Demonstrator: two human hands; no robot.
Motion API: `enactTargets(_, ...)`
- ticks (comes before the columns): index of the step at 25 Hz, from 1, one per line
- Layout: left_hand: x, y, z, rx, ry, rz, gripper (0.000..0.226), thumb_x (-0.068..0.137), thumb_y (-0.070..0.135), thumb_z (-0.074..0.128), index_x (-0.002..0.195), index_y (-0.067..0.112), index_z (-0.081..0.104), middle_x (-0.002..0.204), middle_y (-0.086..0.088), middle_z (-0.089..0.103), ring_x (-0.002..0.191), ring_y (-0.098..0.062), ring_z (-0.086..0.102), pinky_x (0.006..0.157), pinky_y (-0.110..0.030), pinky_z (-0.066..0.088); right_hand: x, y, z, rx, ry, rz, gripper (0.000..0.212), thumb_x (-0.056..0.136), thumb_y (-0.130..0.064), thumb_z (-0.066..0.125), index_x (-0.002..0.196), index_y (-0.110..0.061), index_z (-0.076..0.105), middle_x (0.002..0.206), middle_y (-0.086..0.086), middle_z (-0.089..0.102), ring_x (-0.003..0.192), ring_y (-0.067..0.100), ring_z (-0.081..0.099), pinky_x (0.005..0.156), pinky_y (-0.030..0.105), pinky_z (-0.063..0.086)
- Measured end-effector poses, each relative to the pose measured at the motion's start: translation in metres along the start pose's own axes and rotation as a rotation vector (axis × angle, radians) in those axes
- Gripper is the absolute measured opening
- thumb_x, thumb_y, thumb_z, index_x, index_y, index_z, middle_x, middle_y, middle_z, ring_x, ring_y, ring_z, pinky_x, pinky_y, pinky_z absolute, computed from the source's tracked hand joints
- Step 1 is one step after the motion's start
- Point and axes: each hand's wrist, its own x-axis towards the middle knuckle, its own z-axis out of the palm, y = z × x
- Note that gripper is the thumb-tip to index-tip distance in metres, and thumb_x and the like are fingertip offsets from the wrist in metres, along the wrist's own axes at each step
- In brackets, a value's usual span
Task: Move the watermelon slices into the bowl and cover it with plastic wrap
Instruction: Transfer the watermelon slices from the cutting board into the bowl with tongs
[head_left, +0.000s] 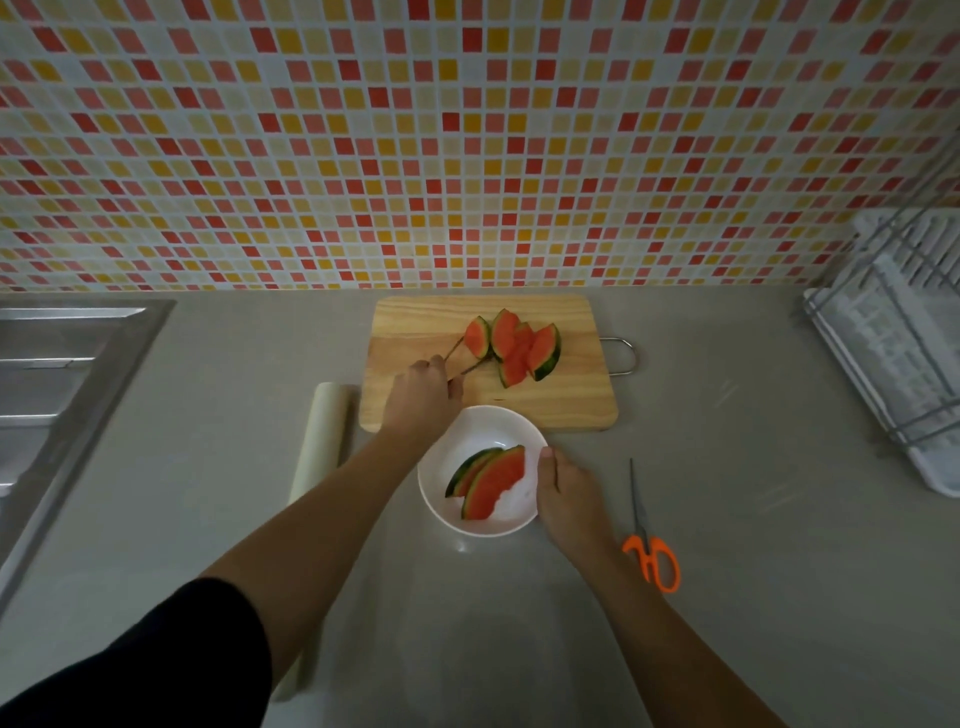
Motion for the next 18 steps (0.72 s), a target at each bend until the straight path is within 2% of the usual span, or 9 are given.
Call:
enactTargets(3,0.005,0.003,0.006,0.076,0.030,0.054,0.029,0.095,0.024,0.043,0.108,-0.001,0.053,0.093,-0.020,0.062,0.080,-0.038,0.062,0.063,-0.038,0.043,-0.001,-0.001,0.000,0.004,0.004,-0.020,0.042,0.098,-0.029,0.033,0.066,-0.008,0.049,0.057,0.005,0.054,0.053,0.019,0.053,0.050,0.033,0.038)
enactTargets(7,0.020,0.005,-0.001,0.103,-0.004,0.019,0.022,0.093,0.017,0.044,0.093,0.001,0.059,0.082,-0.016,0.061,0.077,-0.033,0.060,0.060,-0.032,0.037,0.000,-0.001,-0.002,0.032,-0.003,-0.015,0.044,0.098,-0.030,0.032,0.071,-0.004,0.054,0.064,0.013,0.061,0.058,0.023,0.058,0.053,0.036,0.045)
enactTargets(9,0.025,0.002,-0.008,0.055,0.002,-0.044,0.024,0.091,0.017,0.046,0.081,0.003,0.061,0.063,-0.007,0.054,0.064,-0.028,0.056,0.056,-0.030,0.035,0.000,0.000,-0.002,0.018,-0.004,-0.017,0.043,0.098,-0.030,0.032,0.069,-0.008,0.054,0.061,0.008,0.060,0.056,0.018,0.057,0.050,0.026,0.043)
enactTargets(10,0.027,-0.001,-0.012,-0.001,0.014,-0.099,0.026,0.091,0.018,0.046,0.076,0.005,0.062,0.056,-0.002,0.048,0.057,-0.023,0.051,0.052,-0.029,0.034,0.000,0.000,-0.002,0.007,-0.003,-0.023,0.042,0.098,-0.030,0.032,0.065,-0.013,0.052,0.058,0.002,0.057,0.053,0.013,0.055,0.045,0.017,0.039)
enactTargets(12,0.030,-0.015,-0.020,-0.181,0.033,-0.266,0.027,0.089,0.020,0.049,0.071,0.007,0.064,0.052,0.000,0.047,0.051,-0.018,0.045,0.047,-0.027,0.034,0.000,-0.002,0.000,0.004,-0.006,-0.032,0.041,0.098,-0.030,0.033,0.061,-0.020,0.048,0.055,-0.002,0.054,0.051,0.008,0.052,0.044,0.014,0.037)
enactTargets(15,0.031,-0.034,-0.025,-0.478,0.029,-0.509,0.025,0.084,0.020,0.053,0.070,0.008,0.069,0.062,-0.003,0.060,0.056,-0.019,0.051,0.050,-0.026,0.038,0.001,-0.001,-0.001,0.001,-0.008,-0.013,0.042,0.098,-0.032,0.032,0.065,-0.016,0.051,0.057,0.000,0.056,0.052,0.010,0.053,0.043,0.017,0.035)
enactTargets(18,0.031,-0.043,-0.023,-0.717,-0.023,-0.717,0.020,0.082,0.018,0.057,0.066,0.009,0.064,0.065,0.000,0.063,0.050,-0.014,0.044,0.046,-0.024,0.034,0.003,0.002,-0.002,0.010,0.001,-0.001,0.043,0.098,-0.033,0.032,0.066,-0.012,0.053,0.057,0.001,0.056,0.053,0.012,0.054,0.047,0.027,0.038)
